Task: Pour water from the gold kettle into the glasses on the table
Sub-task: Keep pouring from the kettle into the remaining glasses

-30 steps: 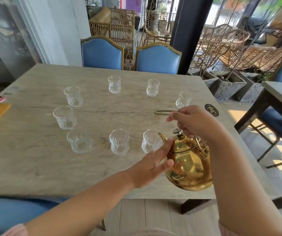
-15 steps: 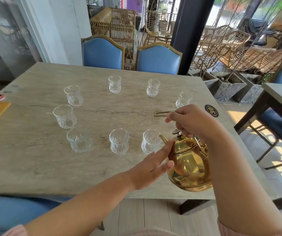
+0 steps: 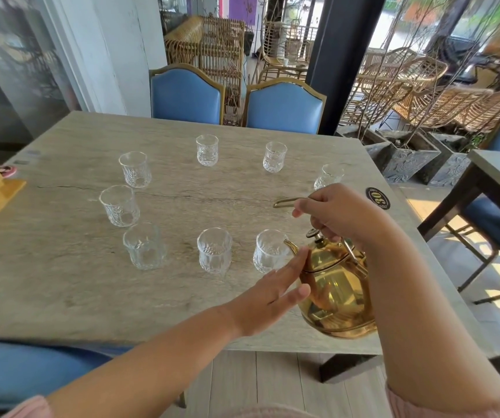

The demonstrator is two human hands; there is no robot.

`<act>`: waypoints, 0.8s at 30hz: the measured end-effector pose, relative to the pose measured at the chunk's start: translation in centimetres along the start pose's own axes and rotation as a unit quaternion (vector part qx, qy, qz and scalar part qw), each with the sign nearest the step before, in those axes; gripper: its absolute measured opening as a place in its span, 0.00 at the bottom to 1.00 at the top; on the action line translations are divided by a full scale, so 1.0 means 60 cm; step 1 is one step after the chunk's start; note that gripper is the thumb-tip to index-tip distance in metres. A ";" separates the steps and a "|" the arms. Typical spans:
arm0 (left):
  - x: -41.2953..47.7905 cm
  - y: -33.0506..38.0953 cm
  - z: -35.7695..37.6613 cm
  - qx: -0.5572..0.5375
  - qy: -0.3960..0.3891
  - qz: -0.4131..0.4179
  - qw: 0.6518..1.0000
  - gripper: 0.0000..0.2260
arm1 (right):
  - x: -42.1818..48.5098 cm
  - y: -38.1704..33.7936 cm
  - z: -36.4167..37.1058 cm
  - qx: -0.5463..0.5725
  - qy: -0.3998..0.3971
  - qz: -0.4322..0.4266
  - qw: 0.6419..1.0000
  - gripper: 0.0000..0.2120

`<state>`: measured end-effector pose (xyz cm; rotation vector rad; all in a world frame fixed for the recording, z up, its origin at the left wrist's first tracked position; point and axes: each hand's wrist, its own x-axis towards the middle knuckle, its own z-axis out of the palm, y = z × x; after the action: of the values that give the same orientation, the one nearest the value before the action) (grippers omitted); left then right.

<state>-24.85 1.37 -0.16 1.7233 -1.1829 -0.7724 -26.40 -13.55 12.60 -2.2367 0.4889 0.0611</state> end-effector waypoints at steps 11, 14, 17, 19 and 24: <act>-0.005 0.007 -0.001 -0.017 -0.008 0.004 1.000 0.31 | -0.004 -0.007 0.001 -0.008 -0.011 0.005 1.000 0.12; -0.008 0.013 -0.002 -0.023 -0.011 0.006 1.000 0.29 | -0.007 -0.010 0.001 -0.014 -0.014 0.004 1.000 0.13; -0.010 0.015 -0.002 -0.028 -0.010 0.008 1.000 0.29 | -0.009 -0.013 0.002 -0.014 -0.013 0.005 1.000 0.12; -0.010 0.016 -0.002 -0.030 -0.009 0.008 0.999 0.29 | -0.011 -0.015 0.002 -0.014 -0.014 0.006 1.000 0.13; -0.013 0.017 -0.001 -0.029 -0.007 0.004 1.000 0.30 | -0.012 -0.018 0.003 -0.019 -0.017 0.005 1.000 0.13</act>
<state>-25.46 1.95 0.80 1.6668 -1.1655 -0.8080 -26.64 -12.54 13.40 -2.2660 0.4855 0.1143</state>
